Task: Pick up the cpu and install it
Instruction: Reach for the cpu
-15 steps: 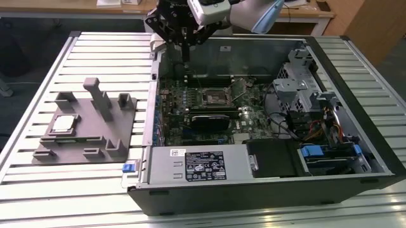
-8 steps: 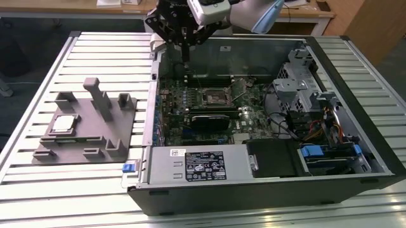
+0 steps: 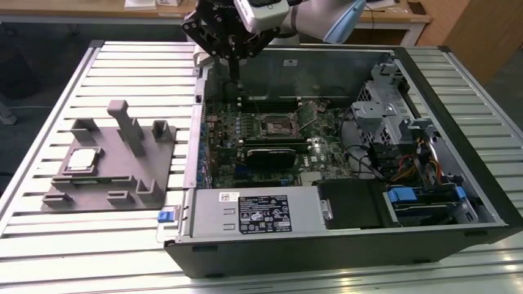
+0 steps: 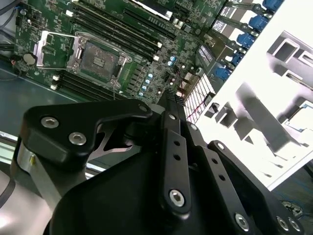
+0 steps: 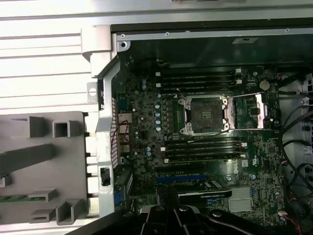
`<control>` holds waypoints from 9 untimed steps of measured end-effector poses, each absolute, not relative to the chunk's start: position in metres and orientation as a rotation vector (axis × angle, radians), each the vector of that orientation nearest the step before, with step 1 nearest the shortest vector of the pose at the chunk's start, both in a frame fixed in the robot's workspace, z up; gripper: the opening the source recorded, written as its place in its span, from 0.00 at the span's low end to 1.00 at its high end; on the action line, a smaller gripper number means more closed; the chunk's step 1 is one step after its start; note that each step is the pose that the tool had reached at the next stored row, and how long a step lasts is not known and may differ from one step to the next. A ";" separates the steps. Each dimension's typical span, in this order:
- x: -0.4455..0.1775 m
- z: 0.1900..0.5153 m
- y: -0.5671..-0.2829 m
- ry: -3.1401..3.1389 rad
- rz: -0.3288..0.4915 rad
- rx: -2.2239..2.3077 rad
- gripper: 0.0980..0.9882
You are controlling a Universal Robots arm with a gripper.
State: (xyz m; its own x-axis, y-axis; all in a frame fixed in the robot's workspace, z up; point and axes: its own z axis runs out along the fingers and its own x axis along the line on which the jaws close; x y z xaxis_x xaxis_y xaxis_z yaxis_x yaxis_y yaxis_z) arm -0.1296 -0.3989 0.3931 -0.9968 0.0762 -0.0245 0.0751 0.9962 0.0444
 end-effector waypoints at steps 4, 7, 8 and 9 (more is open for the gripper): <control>-0.131 0.393 -0.399 3.112 0.068 0.118 0.01; -0.132 0.393 -0.399 3.113 0.068 0.118 0.01; -0.132 0.393 -0.399 3.113 0.068 0.118 0.01; -0.132 0.393 -0.399 3.113 0.068 0.118 0.01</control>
